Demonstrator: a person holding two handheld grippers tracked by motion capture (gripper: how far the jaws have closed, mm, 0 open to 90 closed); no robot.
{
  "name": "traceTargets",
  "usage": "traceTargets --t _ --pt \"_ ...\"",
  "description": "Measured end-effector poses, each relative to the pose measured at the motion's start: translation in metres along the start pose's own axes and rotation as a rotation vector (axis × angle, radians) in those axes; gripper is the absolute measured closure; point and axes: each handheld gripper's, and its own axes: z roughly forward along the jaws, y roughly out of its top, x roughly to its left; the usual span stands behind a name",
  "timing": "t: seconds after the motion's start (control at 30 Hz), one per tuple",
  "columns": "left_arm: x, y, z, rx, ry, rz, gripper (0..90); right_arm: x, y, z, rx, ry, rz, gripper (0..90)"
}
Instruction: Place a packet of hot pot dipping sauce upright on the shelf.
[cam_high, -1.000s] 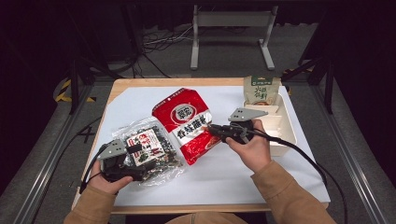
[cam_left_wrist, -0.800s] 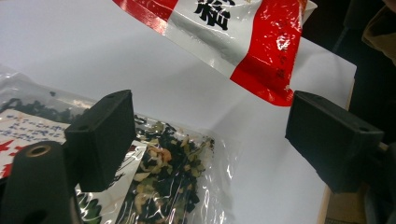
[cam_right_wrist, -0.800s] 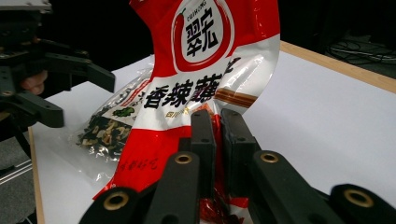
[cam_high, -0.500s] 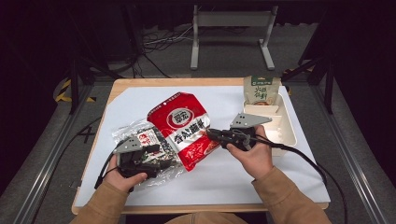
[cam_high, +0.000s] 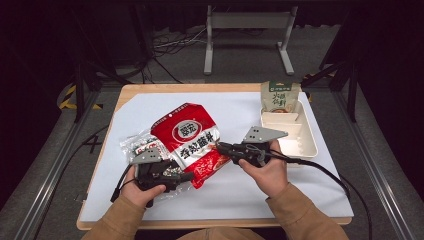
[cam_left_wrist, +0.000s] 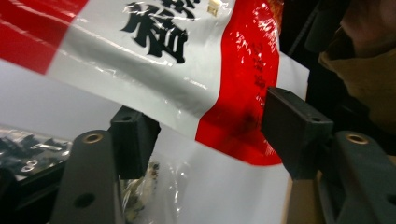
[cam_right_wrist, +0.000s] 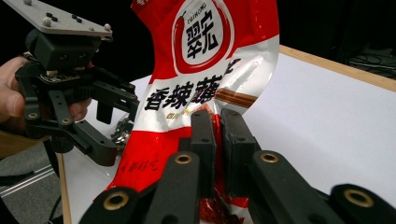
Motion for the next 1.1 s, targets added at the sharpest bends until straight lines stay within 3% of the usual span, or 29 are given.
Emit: traceTargets --t 0.17,0.4,0.63,0.9,1.1 --pt "0.002 0.001 -0.004 -0.009 -0.002 -0.038 47.9 0.002 -0.003 0.001 -0.004 -0.001 0.006 84.1" --pt "0.004 0.002 -0.009 -0.011 0.025 -0.051 59.9 0.004 -0.008 0.006 0.029 0.013 0.015 83.9" --pt "0.003 0.002 -0.012 -0.014 0.02 -0.057 72.2 0.007 -0.009 0.007 0.039 0.029 0.022 83.8" --pt "0.0 0.002 -0.017 -0.013 0.017 -0.07 77.2 0.007 -0.01 0.007 0.052 0.046 0.016 83.2" --pt "-0.004 0.004 -0.022 -0.006 0.05 -0.005 78.6 0.005 -0.008 0.004 0.105 0.067 -0.005 77.1"
